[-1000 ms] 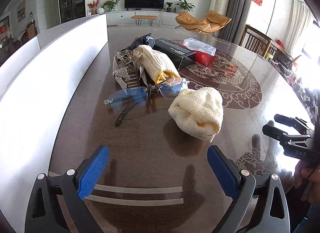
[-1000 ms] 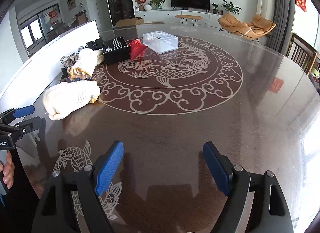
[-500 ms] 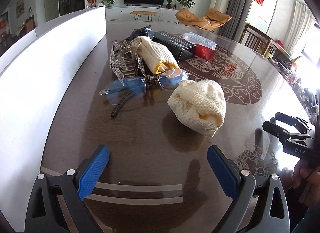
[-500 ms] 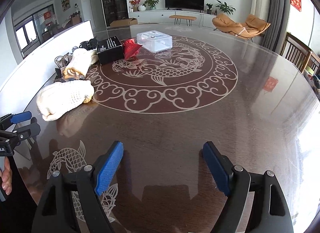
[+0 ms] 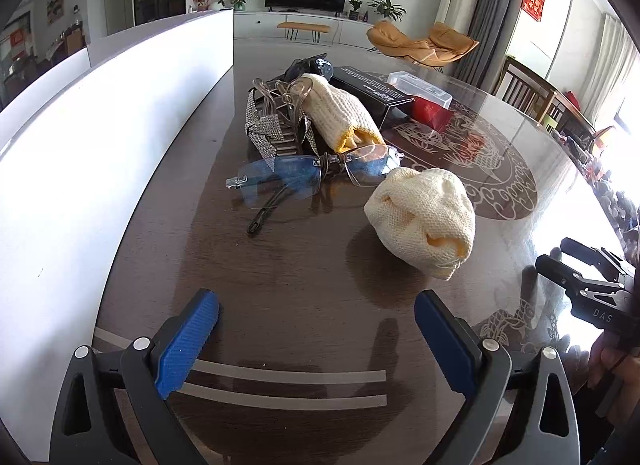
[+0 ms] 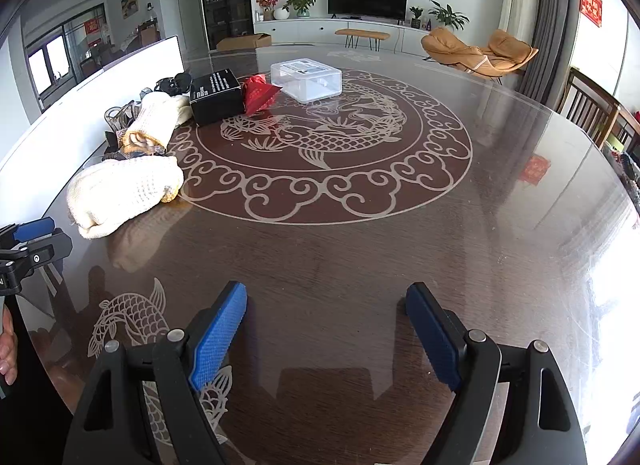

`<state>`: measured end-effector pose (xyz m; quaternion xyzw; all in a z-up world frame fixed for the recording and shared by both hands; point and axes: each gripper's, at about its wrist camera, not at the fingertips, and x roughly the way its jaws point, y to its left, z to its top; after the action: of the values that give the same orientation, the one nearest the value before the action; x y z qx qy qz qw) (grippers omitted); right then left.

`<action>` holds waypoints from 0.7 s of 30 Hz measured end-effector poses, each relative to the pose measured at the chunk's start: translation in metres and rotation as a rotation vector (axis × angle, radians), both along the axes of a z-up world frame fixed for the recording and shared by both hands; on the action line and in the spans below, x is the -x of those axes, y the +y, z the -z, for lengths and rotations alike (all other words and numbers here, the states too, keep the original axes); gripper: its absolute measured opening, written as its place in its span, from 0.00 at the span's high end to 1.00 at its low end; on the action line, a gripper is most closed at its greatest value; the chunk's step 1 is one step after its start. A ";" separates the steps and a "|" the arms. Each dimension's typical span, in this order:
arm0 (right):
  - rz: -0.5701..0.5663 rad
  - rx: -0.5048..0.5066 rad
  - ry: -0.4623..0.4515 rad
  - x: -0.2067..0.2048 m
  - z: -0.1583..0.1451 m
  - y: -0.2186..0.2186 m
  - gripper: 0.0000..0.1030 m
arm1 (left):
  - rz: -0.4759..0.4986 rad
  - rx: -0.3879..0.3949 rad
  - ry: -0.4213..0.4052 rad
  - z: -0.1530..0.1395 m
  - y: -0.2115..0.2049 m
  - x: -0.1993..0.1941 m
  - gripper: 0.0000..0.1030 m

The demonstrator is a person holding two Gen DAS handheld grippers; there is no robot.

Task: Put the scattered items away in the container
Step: 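Move both tools back over the table toward the remaining items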

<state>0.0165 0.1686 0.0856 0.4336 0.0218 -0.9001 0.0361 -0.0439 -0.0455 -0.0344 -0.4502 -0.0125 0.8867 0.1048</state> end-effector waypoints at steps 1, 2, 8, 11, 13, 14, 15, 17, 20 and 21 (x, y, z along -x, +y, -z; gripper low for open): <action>0.000 0.000 0.000 0.000 0.000 0.000 0.20 | -0.005 0.006 -0.001 0.000 -0.001 0.000 0.03; 0.000 0.000 0.000 0.000 0.000 0.000 0.19 | -0.011 0.009 -0.002 0.000 -0.002 0.000 0.03; 0.003 -0.002 -0.006 0.001 0.001 -0.001 0.19 | -0.054 -0.057 -0.013 -0.002 -0.021 -0.004 0.03; -0.035 0.080 -0.021 0.008 -0.005 -0.011 0.19 | -0.076 -0.102 -0.013 -0.003 -0.031 -0.006 0.03; -0.089 0.162 0.007 0.015 -0.016 -0.030 0.19 | -0.088 -0.124 -0.013 -0.004 -0.035 -0.006 0.03; -0.117 0.193 0.025 0.020 -0.023 -0.042 0.19 | -0.091 -0.134 -0.013 -0.004 -0.036 -0.007 0.03; -0.145 0.222 0.040 0.027 -0.030 -0.055 0.19 | -0.092 -0.143 -0.013 -0.004 -0.037 -0.007 0.03; -0.193 0.265 0.055 0.044 -0.041 -0.082 0.19 | -0.093 -0.146 -0.011 -0.004 -0.038 -0.009 0.03; -0.277 0.227 0.055 0.068 -0.048 -0.127 0.19 | -0.093 -0.114 -0.007 -0.004 -0.035 -0.011 0.03; -0.304 0.176 0.030 0.074 -0.044 -0.141 0.19 | -0.093 -0.106 -0.006 -0.004 -0.035 -0.011 0.03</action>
<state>-0.0577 0.0275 0.1293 0.4071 0.0088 -0.8891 0.2092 -0.0332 -0.0806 -0.0305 -0.4456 -0.0807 0.8873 0.0874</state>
